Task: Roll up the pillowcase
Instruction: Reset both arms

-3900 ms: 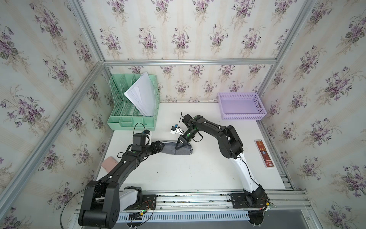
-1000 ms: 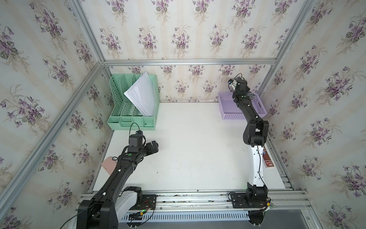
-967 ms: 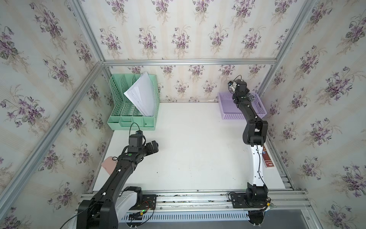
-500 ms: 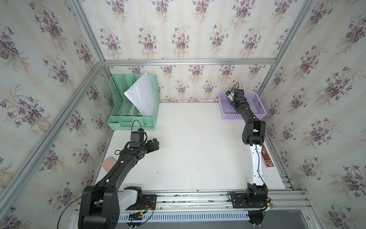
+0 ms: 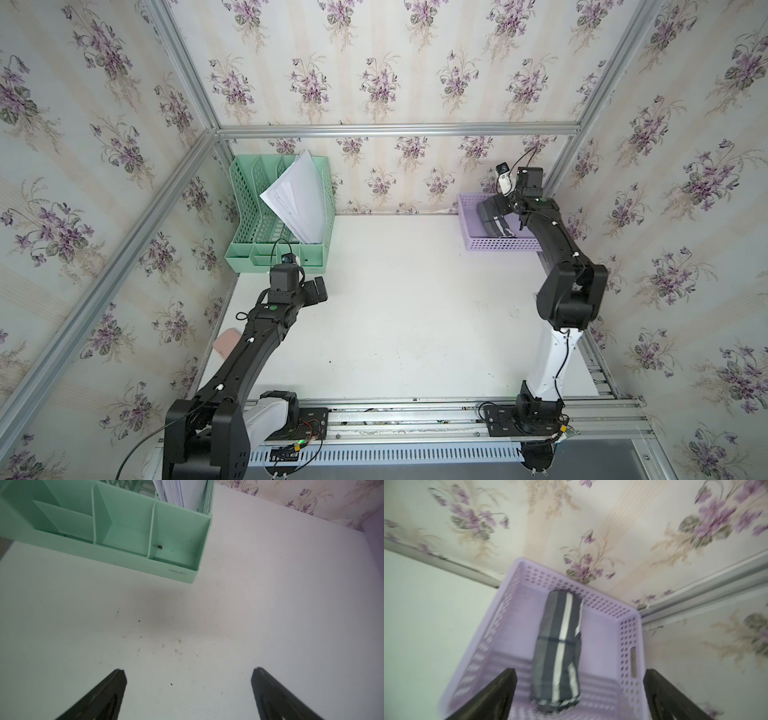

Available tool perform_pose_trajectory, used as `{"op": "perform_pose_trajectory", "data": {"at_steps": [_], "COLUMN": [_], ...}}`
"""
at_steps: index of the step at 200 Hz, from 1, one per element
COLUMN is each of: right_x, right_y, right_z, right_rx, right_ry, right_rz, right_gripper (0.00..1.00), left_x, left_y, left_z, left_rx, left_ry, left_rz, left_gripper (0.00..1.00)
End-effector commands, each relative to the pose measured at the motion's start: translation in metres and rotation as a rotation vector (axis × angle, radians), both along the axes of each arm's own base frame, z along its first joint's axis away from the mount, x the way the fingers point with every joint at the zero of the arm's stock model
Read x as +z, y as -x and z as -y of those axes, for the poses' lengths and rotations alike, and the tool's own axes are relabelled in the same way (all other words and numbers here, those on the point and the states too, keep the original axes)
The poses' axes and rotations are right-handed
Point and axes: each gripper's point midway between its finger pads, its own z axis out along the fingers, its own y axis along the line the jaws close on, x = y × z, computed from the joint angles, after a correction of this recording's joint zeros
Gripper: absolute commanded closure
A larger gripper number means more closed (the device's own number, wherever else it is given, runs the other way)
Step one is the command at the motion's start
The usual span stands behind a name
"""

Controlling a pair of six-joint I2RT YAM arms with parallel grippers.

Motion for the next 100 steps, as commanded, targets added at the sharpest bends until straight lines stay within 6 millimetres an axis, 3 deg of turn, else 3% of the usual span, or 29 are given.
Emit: {"op": "perform_pose_trajectory", "data": {"at_steps": [1,8,24,50,69,81,100], "right_x": [0.025,0.024,-0.004,-0.055,-0.092,-0.113,-0.132], "right_y": [0.050,0.071,0.118,0.178,0.207,0.220,0.229], "right_z": [-0.025,-0.024,-0.015,-0.010,0.003,0.012,0.004], "right_rx": [-0.076,-0.117,-0.239,-0.269,-0.322,-0.378,-0.340], "right_ry": [-0.347,-0.420,-0.518,-0.371,-0.302,-0.311,-0.392], "right_rz": [0.130,0.157,0.186,0.235,0.199,0.206,0.262], "right_gripper": [0.00,0.00,0.00,0.00,0.00,0.00,0.00], "left_x": [0.017,0.015,0.016,-0.001,-0.011,-0.006,0.001], "left_y": [-0.008,-0.007,-0.005,-0.004,-0.006,-0.008,-0.012], "left_z": [-0.018,-0.021,-0.026,-0.035,-0.032,-0.027,-0.024], "left_rx": [0.040,0.042,0.039,0.034,0.019,0.002,0.001], "left_ry": [-0.134,-0.156,-0.223,-0.332,-0.341,-0.319,-0.304], "left_rz": [0.183,0.215,0.237,0.242,0.301,0.362,0.452], "left_gripper": [0.01,0.01,0.01,0.01,0.01,0.01,0.01]}}
